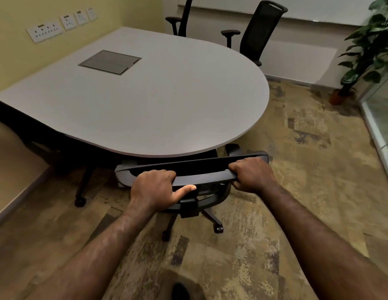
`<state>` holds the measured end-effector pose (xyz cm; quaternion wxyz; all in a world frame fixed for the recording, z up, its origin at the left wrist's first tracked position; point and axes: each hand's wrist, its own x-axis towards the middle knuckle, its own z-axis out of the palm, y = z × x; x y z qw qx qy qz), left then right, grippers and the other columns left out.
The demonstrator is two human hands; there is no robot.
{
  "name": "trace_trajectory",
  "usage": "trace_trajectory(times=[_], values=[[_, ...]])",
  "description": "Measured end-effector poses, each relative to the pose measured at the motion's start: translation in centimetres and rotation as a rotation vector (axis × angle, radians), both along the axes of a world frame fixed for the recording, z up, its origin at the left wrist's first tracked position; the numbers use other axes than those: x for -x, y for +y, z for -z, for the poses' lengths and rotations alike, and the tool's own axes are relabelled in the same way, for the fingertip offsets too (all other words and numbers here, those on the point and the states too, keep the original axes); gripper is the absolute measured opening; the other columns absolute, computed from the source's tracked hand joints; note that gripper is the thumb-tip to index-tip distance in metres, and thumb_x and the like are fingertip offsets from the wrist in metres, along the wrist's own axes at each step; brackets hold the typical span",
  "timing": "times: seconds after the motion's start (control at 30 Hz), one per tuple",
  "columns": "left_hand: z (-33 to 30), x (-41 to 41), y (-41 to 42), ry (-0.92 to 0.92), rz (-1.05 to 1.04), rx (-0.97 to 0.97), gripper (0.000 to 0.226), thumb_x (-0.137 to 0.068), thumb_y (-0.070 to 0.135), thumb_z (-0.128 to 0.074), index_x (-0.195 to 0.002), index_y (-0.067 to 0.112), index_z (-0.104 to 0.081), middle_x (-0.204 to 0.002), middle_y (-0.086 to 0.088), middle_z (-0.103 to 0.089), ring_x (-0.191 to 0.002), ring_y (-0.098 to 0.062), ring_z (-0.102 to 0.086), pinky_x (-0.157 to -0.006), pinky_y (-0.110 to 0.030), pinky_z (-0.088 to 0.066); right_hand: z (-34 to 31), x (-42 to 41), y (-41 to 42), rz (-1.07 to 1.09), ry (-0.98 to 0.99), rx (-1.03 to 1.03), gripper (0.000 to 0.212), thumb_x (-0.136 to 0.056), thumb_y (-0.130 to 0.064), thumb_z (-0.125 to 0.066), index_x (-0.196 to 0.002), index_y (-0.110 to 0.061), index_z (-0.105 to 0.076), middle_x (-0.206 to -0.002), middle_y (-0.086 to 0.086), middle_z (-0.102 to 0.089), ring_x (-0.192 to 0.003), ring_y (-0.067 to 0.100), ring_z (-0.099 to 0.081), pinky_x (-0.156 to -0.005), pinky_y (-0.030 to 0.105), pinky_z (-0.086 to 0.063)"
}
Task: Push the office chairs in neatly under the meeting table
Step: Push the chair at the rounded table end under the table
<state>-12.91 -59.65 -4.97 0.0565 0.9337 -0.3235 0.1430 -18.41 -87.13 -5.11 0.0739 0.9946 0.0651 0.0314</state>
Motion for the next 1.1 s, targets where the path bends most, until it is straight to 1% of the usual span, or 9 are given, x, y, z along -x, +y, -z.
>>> trace_trajectory(times=[0.07, 0.17, 0.33, 0.6, 0.73, 0.93, 1.1], values=[[-0.1, -0.9, -0.4, 0.000, -0.012, -0.005, 0.069, -0.079, 0.087, -0.022, -0.053, 0.024, -0.035, -0.046, 0.012, -0.034, -0.039, -0.009, -0.033, -0.041, -0.020, -0.015, -0.1, -1.2, -0.4, -0.009, 0.011, -0.005, 0.016, -0.073, -0.039, -0.065, -0.074, -0.025, -0.056, -0.068, -0.005, -0.061, -0.062, 0.020, -0.057, -0.053, 0.027, -0.026], [-0.3, -2.5, -0.7, -0.004, -0.031, -0.011, 0.071, -0.078, 0.088, -0.022, -0.053, 0.023, -0.038, -0.047, 0.010, -0.037, -0.040, -0.012, -0.035, -0.041, -0.022, -0.014, -0.1, -2.9, -0.9, -0.029, 0.024, -0.020, 0.019, -0.073, -0.038, -0.063, -0.071, -0.028, -0.047, -0.068, -0.006, -0.059, -0.061, 0.018, -0.054, -0.053, 0.027, -0.027], [-0.5, -4.8, -1.1, 0.005, -0.038, -0.026, 0.070, -0.079, 0.088, -0.021, -0.053, 0.024, -0.034, -0.046, 0.010, -0.036, -0.040, -0.012, -0.036, -0.041, -0.022, -0.013, 0.0, -5.4, -1.6, -0.083, 0.035, -0.020, 0.022, -0.072, -0.039, -0.060, -0.071, -0.028, -0.041, -0.070, -0.004, -0.060, -0.066, 0.021, -0.059, -0.052, 0.029, -0.032], [-0.6, -6.4, -2.5, -0.016, -0.083, -0.039, 0.069, -0.079, 0.087, -0.022, -0.054, 0.025, -0.038, -0.047, 0.011, -0.037, -0.041, -0.011, -0.035, -0.042, -0.022, -0.014, -0.1, -8.4, -3.1, -0.153, 0.031, -0.046, 0.019, -0.074, -0.038, -0.057, -0.072, -0.027, -0.042, -0.074, -0.003, -0.063, -0.071, 0.023, -0.062, -0.053, 0.030, -0.033], [-0.5, -7.4, -2.8, -0.021, -0.091, -0.043, 0.070, -0.078, 0.088, -0.020, -0.056, 0.025, -0.039, -0.049, 0.011, -0.038, -0.042, -0.010, -0.037, -0.042, -0.023, -0.015, -0.2, -9.6, -3.5, -0.164, 0.017, -0.050, 0.020, -0.073, -0.037, -0.058, -0.071, -0.027, -0.041, -0.072, -0.002, -0.062, -0.069, 0.024, -0.062, -0.053, 0.030, -0.033], [-0.6, -9.1, -3.0, -0.015, -0.086, -0.025, 0.070, -0.078, 0.088, -0.022, -0.054, 0.024, -0.037, -0.048, 0.010, -0.038, -0.042, -0.012, -0.038, -0.043, -0.022, -0.016, -0.3, -11.3, -3.7, -0.165, 0.010, -0.043, 0.021, -0.074, -0.038, -0.059, -0.070, -0.027, -0.041, -0.064, -0.006, -0.051, -0.064, 0.023, -0.059, -0.053, 0.029, -0.032], [-0.3, -10.5, -3.0, -0.006, -0.084, -0.012, 0.073, -0.076, 0.089, -0.021, -0.054, 0.023, -0.039, -0.048, 0.009, -0.039, -0.044, -0.012, -0.040, -0.043, -0.023, -0.019, -0.1, -12.7, -3.6, -0.169, -0.005, -0.055, 0.018, -0.074, -0.036, -0.056, -0.071, -0.026, -0.041, -0.071, -0.002, -0.061, -0.069, 0.025, -0.061, -0.054, 0.030, -0.033]])
